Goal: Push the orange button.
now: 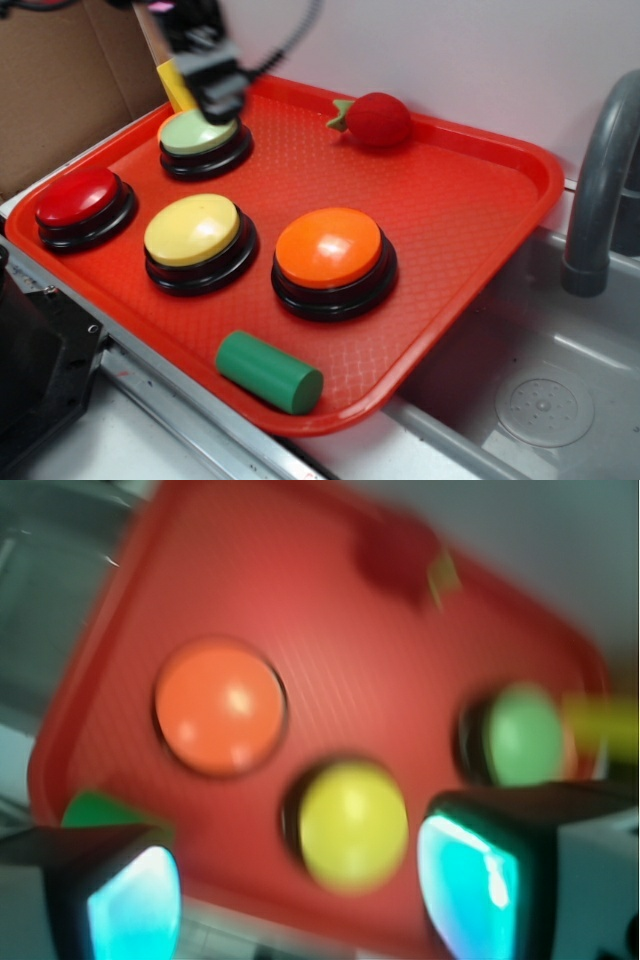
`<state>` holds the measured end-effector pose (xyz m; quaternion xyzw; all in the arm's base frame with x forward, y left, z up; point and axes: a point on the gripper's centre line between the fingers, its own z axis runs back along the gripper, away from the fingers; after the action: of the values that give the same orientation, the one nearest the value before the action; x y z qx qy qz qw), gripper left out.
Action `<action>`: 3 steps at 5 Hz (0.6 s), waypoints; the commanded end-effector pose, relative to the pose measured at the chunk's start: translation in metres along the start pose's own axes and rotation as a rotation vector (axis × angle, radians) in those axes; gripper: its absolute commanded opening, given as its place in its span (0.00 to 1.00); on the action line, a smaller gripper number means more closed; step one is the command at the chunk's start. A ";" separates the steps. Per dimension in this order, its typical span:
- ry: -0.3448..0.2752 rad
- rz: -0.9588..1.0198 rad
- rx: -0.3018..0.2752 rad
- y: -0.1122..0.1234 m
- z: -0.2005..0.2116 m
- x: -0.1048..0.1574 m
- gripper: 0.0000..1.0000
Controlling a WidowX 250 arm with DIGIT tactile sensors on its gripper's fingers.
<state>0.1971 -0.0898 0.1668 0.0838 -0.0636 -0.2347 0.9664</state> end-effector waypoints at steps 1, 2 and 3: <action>-0.072 -0.196 -0.114 -0.025 -0.061 0.006 1.00; -0.112 -0.193 -0.156 -0.022 -0.079 0.015 1.00; -0.109 -0.213 -0.173 -0.028 -0.094 0.034 1.00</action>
<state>0.2274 -0.1063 0.0585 -0.0050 -0.0580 -0.3442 0.9371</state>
